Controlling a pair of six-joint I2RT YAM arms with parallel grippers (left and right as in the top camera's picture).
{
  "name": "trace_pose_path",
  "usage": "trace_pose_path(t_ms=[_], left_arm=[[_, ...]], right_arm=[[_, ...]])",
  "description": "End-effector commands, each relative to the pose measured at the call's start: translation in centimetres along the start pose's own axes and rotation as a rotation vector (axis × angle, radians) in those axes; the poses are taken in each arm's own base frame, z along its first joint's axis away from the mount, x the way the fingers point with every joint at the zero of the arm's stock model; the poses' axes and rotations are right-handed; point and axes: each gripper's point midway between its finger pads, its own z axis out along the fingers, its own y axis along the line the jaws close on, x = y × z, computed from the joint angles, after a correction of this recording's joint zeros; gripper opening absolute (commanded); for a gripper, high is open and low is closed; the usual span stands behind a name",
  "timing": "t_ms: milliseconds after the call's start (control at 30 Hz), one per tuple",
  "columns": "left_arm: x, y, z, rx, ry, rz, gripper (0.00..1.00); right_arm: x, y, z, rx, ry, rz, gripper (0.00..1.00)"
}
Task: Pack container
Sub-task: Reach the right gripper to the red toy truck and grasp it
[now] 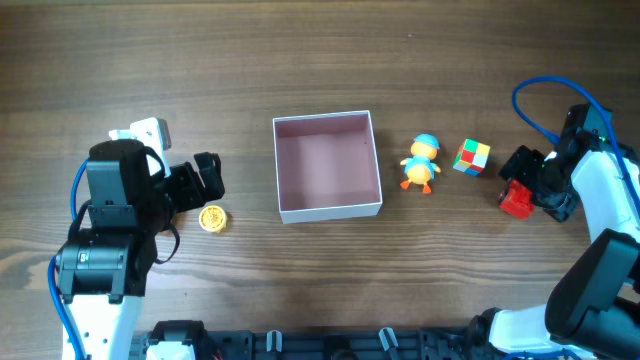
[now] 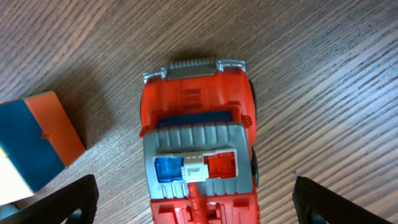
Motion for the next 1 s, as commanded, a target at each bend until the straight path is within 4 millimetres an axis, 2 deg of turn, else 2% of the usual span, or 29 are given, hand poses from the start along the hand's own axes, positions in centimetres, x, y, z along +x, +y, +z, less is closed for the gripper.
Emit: trace_pose_path(t_ms=[0, 133, 300, 667, 767, 867, 967], left_arm=[[-0.65, -0.73, -0.58, 0.026, -0.017, -0.001, 1.00], [-0.65, -0.73, -0.58, 0.026, -0.017, -0.001, 1.00], [-0.65, -0.73, -0.58, 0.026, -0.017, -0.002, 1.00], [-0.65, -0.73, -0.58, 0.026, -0.017, -0.002, 1.00], [-0.65, -0.73, -0.58, 0.026, -0.017, -0.002, 1.00], [-0.65, -0.73, -0.58, 0.026, -0.017, -0.002, 1.00], [-0.65, -0.73, -0.58, 0.026, -0.017, -0.002, 1.00]], right_arm=[[0.09, 0.23, 0.30, -0.014, 0.011, -0.006, 0.92], [0.12, 0.22, 0.45, -0.014, 0.010, -0.007, 0.90], [0.10, 0.23, 0.70, -0.015, 0.007, -0.008, 0.78], [0.17, 0.20, 0.80, -0.014, 0.010, -0.010, 0.73], [0.25, 0.17, 0.83, -0.012, 0.013, -0.009, 0.68], [0.31, 0.16, 0.83, -0.012, 0.015, -0.010, 0.54], [0.38, 0.13, 0.83, -0.011, 0.018, -0.009, 0.48]])
